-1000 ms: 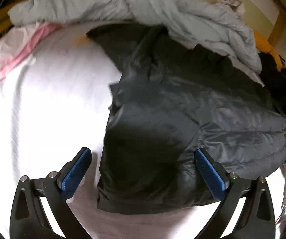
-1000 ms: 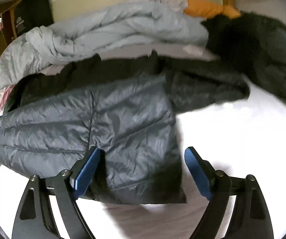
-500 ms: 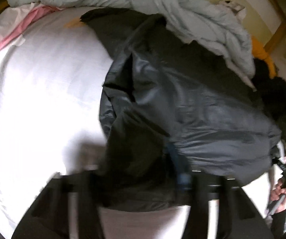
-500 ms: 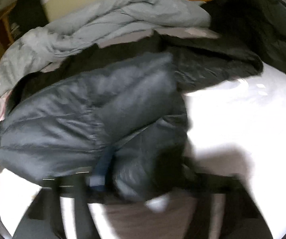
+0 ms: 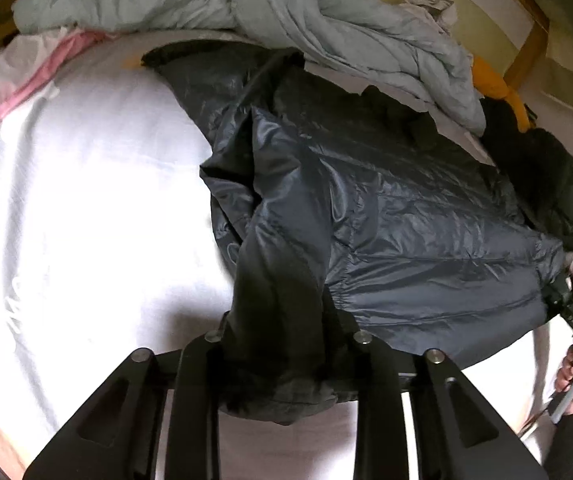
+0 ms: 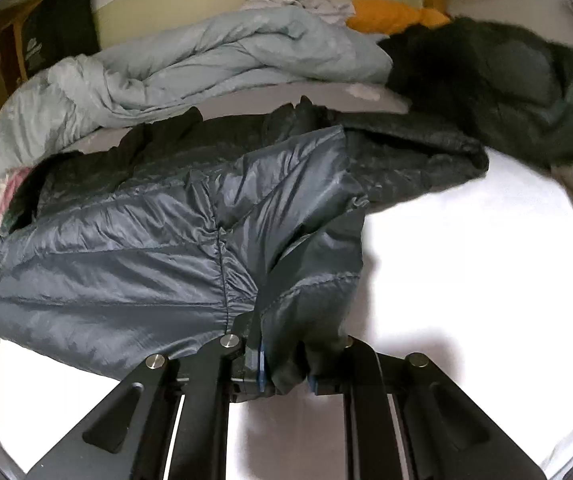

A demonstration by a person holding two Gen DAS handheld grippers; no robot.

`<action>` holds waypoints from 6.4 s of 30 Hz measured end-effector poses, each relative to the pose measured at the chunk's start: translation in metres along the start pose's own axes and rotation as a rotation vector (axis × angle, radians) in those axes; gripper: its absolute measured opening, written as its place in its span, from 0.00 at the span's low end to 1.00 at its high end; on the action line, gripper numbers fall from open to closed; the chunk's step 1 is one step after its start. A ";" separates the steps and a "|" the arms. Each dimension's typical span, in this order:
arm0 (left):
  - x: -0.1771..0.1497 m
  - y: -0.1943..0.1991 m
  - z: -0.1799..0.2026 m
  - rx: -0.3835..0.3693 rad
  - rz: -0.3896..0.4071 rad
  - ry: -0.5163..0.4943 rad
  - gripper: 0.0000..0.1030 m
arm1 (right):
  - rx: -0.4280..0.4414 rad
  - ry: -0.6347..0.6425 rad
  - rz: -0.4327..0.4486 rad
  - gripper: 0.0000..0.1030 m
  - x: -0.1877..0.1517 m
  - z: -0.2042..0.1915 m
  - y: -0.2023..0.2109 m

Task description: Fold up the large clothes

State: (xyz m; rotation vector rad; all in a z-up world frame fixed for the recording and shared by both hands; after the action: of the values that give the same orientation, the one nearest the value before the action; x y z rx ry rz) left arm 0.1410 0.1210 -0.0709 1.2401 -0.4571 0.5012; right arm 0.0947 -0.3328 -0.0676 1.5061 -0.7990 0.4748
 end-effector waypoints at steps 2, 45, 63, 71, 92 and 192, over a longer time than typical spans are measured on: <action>0.003 0.003 0.001 0.015 0.026 -0.026 0.33 | -0.008 0.004 0.010 0.15 0.000 0.002 0.005; 0.049 0.071 0.006 0.069 0.434 -0.119 0.86 | -0.149 -0.006 0.295 0.81 0.039 0.031 0.069; 0.055 0.038 0.012 0.130 0.383 -0.123 0.86 | -0.133 -0.239 0.218 0.81 0.088 0.135 0.061; 0.059 0.018 0.012 0.146 0.350 -0.118 0.86 | -0.088 -0.048 0.049 0.81 0.137 0.105 -0.021; 0.068 -0.015 0.002 0.181 0.299 -0.140 0.77 | -0.264 0.022 -0.138 0.05 0.183 0.110 -0.158; 0.110 -0.056 -0.056 0.175 0.130 -0.133 0.26 | 0.583 -0.063 -0.337 0.64 0.177 -0.401 -0.197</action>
State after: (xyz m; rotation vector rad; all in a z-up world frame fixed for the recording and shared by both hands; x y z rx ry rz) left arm 0.2655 0.1735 -0.0645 1.4244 -0.6197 0.5803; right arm 0.4231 0.0160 -0.0320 2.1599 -0.4503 0.4254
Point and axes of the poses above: each gripper's, at about its wrist camera, not at the fingertips, and y roughly against the way its jaws point, z to its right, x to its top, the point moved 9 cm from there along -y, roughly the way its jaws point, and after that the axes turned 2 degrees about z, right-handed, at the moved point
